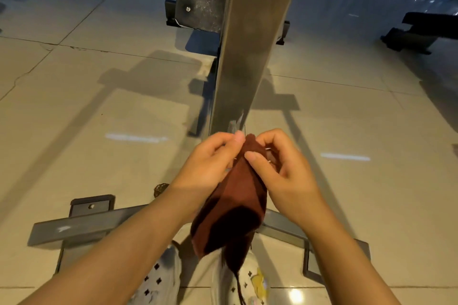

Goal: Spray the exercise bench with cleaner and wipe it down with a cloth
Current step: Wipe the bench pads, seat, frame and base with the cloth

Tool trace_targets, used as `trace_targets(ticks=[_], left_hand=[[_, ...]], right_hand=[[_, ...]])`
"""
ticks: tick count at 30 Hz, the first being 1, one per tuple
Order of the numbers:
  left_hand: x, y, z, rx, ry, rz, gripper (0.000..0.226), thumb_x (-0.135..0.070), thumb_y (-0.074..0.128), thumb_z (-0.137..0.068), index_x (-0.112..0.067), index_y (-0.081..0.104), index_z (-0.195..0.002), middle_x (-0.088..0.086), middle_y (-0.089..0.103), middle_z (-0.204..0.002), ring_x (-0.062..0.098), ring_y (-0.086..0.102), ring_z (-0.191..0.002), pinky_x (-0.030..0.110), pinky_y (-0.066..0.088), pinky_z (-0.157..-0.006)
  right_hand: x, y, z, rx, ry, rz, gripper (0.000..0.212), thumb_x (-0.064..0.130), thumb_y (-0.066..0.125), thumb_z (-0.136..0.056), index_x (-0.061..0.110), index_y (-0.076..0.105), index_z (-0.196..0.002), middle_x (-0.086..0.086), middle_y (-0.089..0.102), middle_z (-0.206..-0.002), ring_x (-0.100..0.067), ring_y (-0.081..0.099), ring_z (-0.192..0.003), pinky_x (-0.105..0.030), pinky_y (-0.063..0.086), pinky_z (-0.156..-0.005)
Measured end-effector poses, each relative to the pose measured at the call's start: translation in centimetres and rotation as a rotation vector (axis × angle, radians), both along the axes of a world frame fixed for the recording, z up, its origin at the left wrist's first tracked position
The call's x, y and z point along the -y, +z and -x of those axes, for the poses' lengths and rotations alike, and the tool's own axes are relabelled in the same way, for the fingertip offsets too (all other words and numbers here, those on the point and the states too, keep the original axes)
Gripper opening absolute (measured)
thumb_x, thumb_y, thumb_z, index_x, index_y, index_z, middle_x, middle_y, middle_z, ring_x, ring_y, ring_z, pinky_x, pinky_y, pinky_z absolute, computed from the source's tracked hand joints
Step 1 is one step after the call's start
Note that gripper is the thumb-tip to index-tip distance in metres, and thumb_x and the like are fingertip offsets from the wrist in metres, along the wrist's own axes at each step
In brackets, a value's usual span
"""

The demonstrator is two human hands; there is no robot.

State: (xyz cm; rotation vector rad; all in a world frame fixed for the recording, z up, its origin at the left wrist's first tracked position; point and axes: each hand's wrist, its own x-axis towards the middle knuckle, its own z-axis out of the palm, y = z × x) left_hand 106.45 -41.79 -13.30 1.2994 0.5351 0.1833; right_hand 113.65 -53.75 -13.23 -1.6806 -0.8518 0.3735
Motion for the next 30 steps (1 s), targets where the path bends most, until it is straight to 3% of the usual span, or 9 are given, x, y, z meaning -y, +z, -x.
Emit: trace_targets(ticks=[3, 8, 11, 15, 19, 21, 26, 28, 30], left_hand=[[0.8, -0.8, 1.7, 0.042, -0.043, 0.053, 0.042, -0.036, 0.066, -0.067, -0.015, 0.068, -0.103, 0.006, 0.073, -0.094, 0.012, 0.07, -0.083, 0.018, 0.054, -0.069], [1.7, -1.6, 3.4, 0.062, -0.014, 0.025, 0.01, -0.011, 0.068, -0.081, -0.015, 0.07, -0.089, -0.001, 0.074, -0.077, 0.007, 0.069, -0.072, 0.015, 0.053, -0.064], [1.3, -1.5, 3.9, 0.109, -0.03, -0.139, 0.014, -0.005, 0.066, -0.085, -0.018, 0.071, -0.088, -0.008, 0.073, -0.074, 0.003, 0.068, -0.07, 0.014, 0.051, -0.064], [0.4, -1.1, 4.9, 0.127, -0.284, -0.417, 0.008, -0.022, 0.061, -0.094, -0.027, 0.068, -0.093, -0.009, 0.071, -0.088, 0.008, 0.067, -0.086, 0.025, 0.054, -0.078], [0.0, -0.2, 5.2, 0.149, -0.361, -0.419, 0.014, -0.027, 0.056, -0.088, -0.022, 0.066, -0.096, -0.004, 0.07, -0.09, 0.011, 0.067, -0.089, 0.025, 0.052, -0.081], [-0.1, -0.1, 4.9, 0.137, -0.377, -0.461, 0.01, -0.023, 0.059, -0.09, -0.02, 0.067, -0.095, -0.002, 0.07, -0.089, 0.015, 0.066, -0.086, 0.03, 0.053, -0.081], [-0.4, -1.0, 4.6, 0.064, -0.345, -0.473, 0.012, -0.027, 0.061, -0.088, -0.036, 0.067, -0.095, -0.001, 0.064, -0.085, 0.027, 0.059, -0.083, 0.04, 0.049, -0.081], [-0.7, -1.7, 5.1, 0.062, -0.44, -0.585, 0.024, -0.024, 0.056, -0.094, -0.045, 0.063, -0.103, -0.01, 0.061, -0.089, 0.013, 0.059, -0.083, 0.028, 0.05, -0.08], [-0.9, -2.0, 5.3, 0.053, -0.545, -0.797, 0.027, -0.026, 0.049, -0.095, -0.044, 0.065, -0.107, -0.019, 0.061, -0.096, 0.001, 0.056, -0.096, 0.01, 0.043, -0.08]], right_hand=[[1.3, -0.3, 1.3, 0.074, -0.032, 0.066, 0.011, 0.02, 0.06, -0.091, 0.03, 0.06, -0.092, 0.017, 0.063, -0.084, 0.0, 0.058, -0.076, -0.018, 0.047, -0.067], [3.2, -0.9, 3.2, 0.073, -0.025, 0.16, 0.02, 0.012, 0.068, -0.088, 0.026, 0.065, -0.103, 0.016, 0.066, -0.093, -0.006, 0.06, -0.091, -0.012, 0.044, -0.078], [4.2, -1.3, 3.8, -0.061, -0.062, 0.17, 0.04, 0.007, 0.072, -0.085, 0.035, 0.054, -0.109, 0.007, 0.065, -0.085, -0.011, 0.06, -0.084, -0.013, 0.045, -0.076], [5.2, -1.0, 3.5, -0.133, 0.027, 0.244, 0.059, 0.007, 0.073, -0.084, 0.042, 0.051, -0.126, 0.005, 0.062, -0.081, -0.007, 0.062, -0.088, -0.019, 0.05, -0.085], [5.6, -0.7, 2.5, -0.214, 0.116, 0.334, 0.025, 0.014, 0.078, -0.079, 0.024, 0.07, -0.1, -0.011, 0.06, -0.08, -0.011, 0.06, -0.077, -0.023, 0.053, -0.075], [5.9, -1.0, 2.0, -0.328, 0.109, 0.346, 0.02, 0.021, 0.082, -0.072, 0.017, 0.07, -0.088, -0.011, 0.057, -0.075, -0.014, 0.059, -0.072, -0.028, 0.053, -0.069], [7.2, -2.2, 2.0, -0.407, 0.1, 0.374, 0.013, 0.013, 0.076, -0.081, 0.013, 0.073, -0.093, -0.028, 0.059, -0.086, -0.041, 0.059, -0.079, -0.048, 0.055, -0.081], [7.4, -2.4, 2.0, -0.363, 0.07, 0.403, 0.006, 0.014, 0.071, -0.086, 0.017, 0.074, -0.09, -0.026, 0.061, -0.087, -0.04, 0.062, -0.083, -0.051, 0.055, -0.079], [7.1, -2.7, 1.7, -0.313, 0.041, 0.407, 0.005, 0.017, 0.071, -0.086, 0.021, 0.072, -0.084, -0.024, 0.06, -0.085, -0.037, 0.062, -0.081, -0.054, 0.053, -0.076]])
